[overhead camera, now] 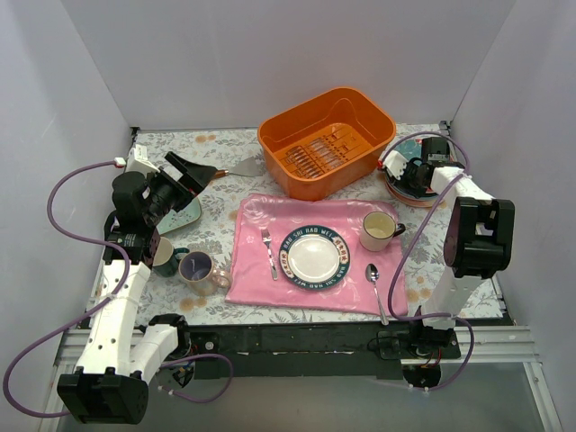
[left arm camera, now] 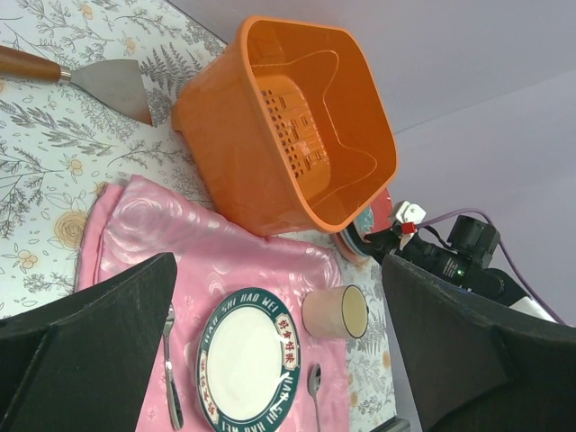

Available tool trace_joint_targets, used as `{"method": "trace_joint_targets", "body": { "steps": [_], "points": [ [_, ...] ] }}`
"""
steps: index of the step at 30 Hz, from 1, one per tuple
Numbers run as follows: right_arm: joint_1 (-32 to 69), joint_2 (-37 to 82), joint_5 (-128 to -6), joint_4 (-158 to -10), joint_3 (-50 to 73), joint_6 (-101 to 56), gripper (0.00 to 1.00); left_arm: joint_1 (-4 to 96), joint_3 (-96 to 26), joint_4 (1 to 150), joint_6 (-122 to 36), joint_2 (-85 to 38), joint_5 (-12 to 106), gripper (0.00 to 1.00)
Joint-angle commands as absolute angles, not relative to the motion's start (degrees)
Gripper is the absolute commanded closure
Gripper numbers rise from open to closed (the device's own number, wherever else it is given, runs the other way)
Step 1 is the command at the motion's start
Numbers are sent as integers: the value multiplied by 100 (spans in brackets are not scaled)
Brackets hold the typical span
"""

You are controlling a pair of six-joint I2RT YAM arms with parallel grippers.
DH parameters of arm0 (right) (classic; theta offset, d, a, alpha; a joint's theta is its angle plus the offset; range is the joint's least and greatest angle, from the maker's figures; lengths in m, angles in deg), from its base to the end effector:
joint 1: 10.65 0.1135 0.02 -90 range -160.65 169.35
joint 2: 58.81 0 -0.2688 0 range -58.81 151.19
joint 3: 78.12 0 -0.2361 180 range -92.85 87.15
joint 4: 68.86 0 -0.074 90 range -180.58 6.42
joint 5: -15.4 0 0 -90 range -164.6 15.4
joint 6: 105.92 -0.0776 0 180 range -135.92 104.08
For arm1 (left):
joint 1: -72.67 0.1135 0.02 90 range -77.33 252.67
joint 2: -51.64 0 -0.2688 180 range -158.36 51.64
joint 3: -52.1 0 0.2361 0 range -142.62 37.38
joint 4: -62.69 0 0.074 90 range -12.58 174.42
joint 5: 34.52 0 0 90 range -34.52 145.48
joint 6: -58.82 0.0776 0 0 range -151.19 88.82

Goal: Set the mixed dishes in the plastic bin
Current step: Pick up the plate at the center of the board.

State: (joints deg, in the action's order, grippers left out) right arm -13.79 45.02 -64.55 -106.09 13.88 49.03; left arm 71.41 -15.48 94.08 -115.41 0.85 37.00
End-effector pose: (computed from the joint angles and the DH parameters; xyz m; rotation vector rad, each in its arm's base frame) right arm 0.4019 -0.0085 0.1899 -1.3460 2.1057 -0.2851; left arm 0.2183 -0.0294 0.3528 -1.1456 1.6782 -1.2985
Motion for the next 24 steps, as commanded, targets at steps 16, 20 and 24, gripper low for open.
{"method": "trace_joint_targets", "body": {
  "steps": [16,20,24],
  "points": [
    [-1381,4262,-6414,-10968,1447,5053,94,7126,-1500,9341,-11609,172,3632,2],
    [-1381,4147,-6308,-11240,1456,5027,99,7126,-1483,9350,-11600,198,3641,2],
    [-1381,4051,-6220,-11425,1412,4991,99,7126,-1465,9341,-11600,242,3632,2]
  ]
}}
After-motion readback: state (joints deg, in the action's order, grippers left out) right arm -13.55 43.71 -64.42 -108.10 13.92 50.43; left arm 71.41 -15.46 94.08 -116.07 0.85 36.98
